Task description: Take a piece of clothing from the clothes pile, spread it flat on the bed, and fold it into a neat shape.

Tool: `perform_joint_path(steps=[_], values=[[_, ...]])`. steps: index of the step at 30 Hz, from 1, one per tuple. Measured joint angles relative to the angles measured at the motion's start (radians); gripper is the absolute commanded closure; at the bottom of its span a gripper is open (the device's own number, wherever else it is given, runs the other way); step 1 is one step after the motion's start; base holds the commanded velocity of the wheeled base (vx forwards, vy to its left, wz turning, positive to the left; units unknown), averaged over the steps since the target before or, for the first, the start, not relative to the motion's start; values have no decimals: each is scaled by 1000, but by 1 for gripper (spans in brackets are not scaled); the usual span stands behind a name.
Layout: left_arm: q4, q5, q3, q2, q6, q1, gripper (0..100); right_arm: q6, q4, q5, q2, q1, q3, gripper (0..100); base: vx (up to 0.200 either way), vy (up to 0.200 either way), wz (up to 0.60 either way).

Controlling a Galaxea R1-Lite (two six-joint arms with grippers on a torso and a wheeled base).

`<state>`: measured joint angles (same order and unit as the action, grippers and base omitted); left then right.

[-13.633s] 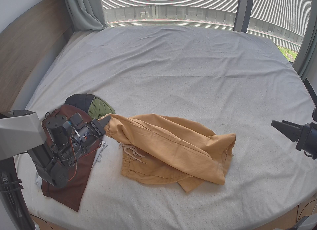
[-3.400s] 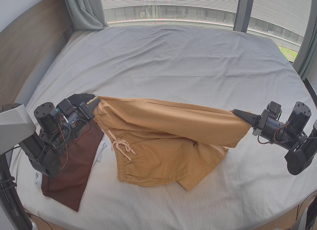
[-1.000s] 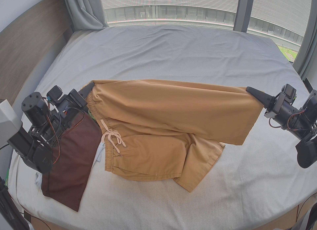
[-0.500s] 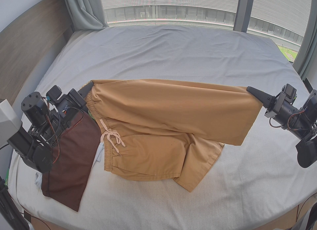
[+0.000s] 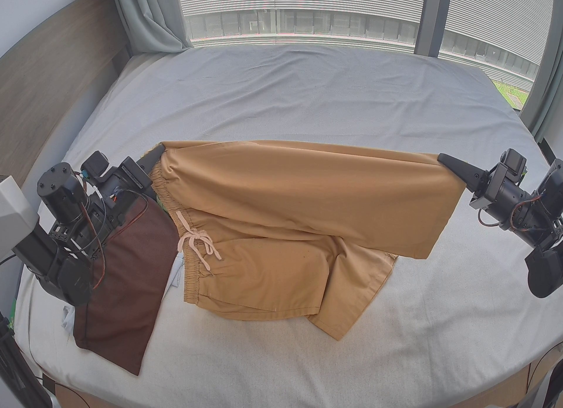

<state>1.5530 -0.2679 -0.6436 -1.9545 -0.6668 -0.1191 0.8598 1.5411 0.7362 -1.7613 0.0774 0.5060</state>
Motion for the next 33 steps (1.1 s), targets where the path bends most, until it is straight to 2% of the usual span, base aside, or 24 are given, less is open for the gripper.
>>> perform_joint_path(steps=[12,33], values=[[-1,5,-20,-15,1,-4,100,-4,0,-2,-46,-1,84,100,0,0,0],[-1,78,-223,-198,-2,-11,100,-5,0,-6,-306,-15,362,100,0,0,0]])
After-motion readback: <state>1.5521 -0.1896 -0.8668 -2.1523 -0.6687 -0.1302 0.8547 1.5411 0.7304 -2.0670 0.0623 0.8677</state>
